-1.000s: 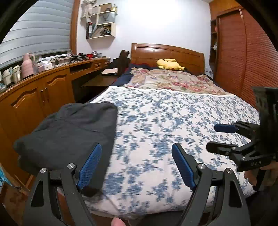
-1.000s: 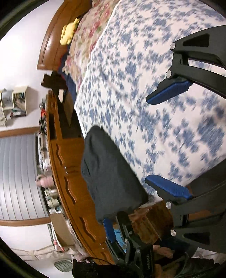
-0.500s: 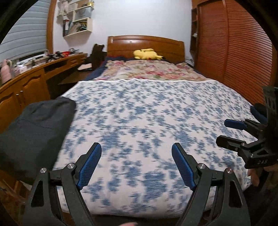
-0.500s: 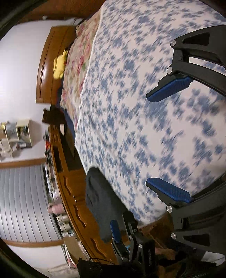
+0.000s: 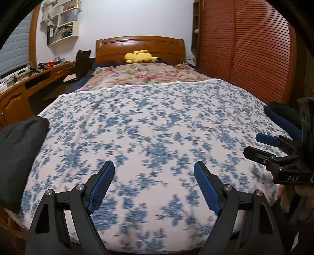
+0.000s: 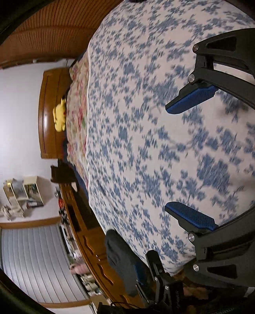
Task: Fold large clothes
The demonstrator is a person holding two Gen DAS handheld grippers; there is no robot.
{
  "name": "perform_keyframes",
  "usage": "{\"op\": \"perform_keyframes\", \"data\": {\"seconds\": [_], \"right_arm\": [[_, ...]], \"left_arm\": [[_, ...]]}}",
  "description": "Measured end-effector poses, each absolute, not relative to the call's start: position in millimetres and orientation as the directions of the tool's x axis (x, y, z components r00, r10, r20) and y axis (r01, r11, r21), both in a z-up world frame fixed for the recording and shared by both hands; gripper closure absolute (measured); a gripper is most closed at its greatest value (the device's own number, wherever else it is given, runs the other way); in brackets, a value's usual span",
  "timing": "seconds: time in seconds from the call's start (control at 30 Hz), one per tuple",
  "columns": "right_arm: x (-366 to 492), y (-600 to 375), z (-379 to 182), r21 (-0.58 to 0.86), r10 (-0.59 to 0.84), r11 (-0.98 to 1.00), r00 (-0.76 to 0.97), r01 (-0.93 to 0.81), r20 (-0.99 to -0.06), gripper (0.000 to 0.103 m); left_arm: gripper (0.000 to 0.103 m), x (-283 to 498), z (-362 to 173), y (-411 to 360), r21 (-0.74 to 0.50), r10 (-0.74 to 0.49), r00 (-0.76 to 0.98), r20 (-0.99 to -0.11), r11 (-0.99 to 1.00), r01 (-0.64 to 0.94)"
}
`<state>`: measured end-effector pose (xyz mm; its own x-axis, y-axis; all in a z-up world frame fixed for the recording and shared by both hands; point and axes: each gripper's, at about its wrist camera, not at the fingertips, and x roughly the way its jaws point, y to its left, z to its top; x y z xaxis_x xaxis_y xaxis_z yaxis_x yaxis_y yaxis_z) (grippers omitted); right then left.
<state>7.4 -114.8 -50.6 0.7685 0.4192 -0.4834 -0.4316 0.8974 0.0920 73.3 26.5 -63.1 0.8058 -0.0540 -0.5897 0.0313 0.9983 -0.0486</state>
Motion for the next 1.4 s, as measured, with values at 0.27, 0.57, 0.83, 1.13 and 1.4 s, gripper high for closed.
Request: {"op": "perform_keyframes", "data": {"seconds": [0.27,0.57,0.83,1.13,1.4], "right_arm": [[-26,-141,-29,0.099,0.359,0.93,0.822,-0.353,-0.442,0.01],[-85,-166,16,0.092,0.32,0.947,0.883,-0.307,-0.343,0.01],[-133,-180,48,0.08,0.296,0.955,0.922,-0.285,-0.249,0.009],[-160,-185,56,0.076,0.307,0.952,0.929,-0.298,-0.206,0.01],[-143,-177,50,0.07,0.307,0.952,0.928,-0.299,-0.212,0.009]], "left_arm": [[0.02,67,-38,-9,-0.04,-0.086,0.828,-0.554,0.996,0.077],[0.02,44,7,-23,-0.041,-0.11,0.87,-0.48,0.994,0.103],[0.02,16,47,-27,-0.029,-0.107,0.918,-0.382,0.994,0.104],[0.019,-2,65,-21,-0.026,-0.074,0.942,-0.326,0.997,0.07],[0.02,-3,61,-15,-0.045,-0.077,0.938,-0.337,0.997,0.066]]}}
